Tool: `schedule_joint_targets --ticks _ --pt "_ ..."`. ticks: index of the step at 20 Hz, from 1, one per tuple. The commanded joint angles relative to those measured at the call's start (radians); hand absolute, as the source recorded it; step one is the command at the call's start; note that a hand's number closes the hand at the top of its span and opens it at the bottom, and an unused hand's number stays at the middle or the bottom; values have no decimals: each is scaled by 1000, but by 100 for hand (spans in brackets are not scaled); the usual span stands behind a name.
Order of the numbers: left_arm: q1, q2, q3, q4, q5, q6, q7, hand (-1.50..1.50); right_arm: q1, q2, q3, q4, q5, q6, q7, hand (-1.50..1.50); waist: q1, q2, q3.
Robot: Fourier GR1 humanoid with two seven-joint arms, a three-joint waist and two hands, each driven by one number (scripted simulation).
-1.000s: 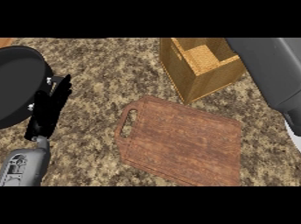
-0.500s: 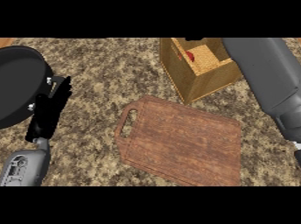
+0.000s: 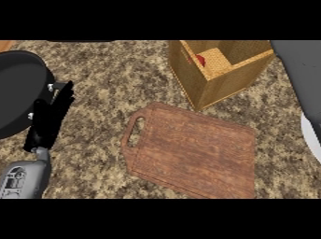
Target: Pick the bell pepper from the cutting board and place it in the basket
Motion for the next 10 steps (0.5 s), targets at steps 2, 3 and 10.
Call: schedule_joint_targets --ticks 2,3,10 --pt "29 4 7 -5 2 -2 -18 0 37 -96 -85 -54 -54 11 73 -150 -12 -6 0" --pt "11 -5 2 1 -8 11 -16 0 54 -122 -115 -82 -85 23 58 -150 -20 -7 0" --pt "3 14 30 15 12 -6 -16 0 251 -288 -223 -157 -194 164 -54 -150 -13 -2 0"
